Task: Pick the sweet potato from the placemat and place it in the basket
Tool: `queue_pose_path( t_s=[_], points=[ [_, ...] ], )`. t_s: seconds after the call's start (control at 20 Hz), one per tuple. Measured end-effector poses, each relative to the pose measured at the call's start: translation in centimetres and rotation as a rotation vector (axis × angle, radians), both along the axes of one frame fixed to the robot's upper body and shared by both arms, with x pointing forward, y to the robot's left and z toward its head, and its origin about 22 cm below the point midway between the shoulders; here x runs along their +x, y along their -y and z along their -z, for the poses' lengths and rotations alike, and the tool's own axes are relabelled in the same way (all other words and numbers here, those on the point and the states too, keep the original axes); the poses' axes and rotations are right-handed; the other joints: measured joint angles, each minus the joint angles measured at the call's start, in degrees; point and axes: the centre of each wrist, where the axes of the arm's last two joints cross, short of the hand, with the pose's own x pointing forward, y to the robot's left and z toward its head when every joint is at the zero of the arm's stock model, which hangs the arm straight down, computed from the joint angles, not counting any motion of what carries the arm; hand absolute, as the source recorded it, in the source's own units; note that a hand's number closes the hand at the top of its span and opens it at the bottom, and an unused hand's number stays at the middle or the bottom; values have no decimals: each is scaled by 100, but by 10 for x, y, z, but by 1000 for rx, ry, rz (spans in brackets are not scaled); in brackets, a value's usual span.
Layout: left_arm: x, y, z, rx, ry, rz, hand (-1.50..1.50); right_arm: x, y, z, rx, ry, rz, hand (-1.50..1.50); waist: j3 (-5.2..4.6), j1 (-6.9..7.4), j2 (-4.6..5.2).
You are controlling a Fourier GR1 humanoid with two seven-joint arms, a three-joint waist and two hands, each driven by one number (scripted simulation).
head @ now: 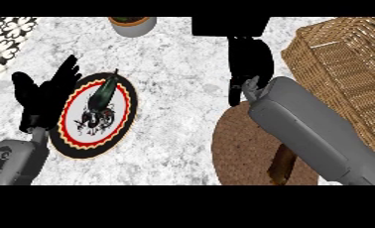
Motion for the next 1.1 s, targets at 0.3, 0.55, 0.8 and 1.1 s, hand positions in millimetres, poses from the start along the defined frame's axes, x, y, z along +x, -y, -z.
queue_pose_path(
  t_s=[0.3,0.55,0.8,1.1],
  points=[
    [-5,2,6,-1,0,0,0,25,-3,-41,11,-142,15,-150,10,-46,-7],
    [-8,-8,8,-1,0,-23,0,35,6,-62,76,-252,6,-150,15,-156,-28],
    [-12,-15,7,-9,-9,-38,0,28,19,-83,165,-294,-28,-150,23,-260,-56],
    [-14,-18,3,-15,-9,-50,0,-7,41,-88,200,-246,-65,-150,30,-340,-62]
  ],
)
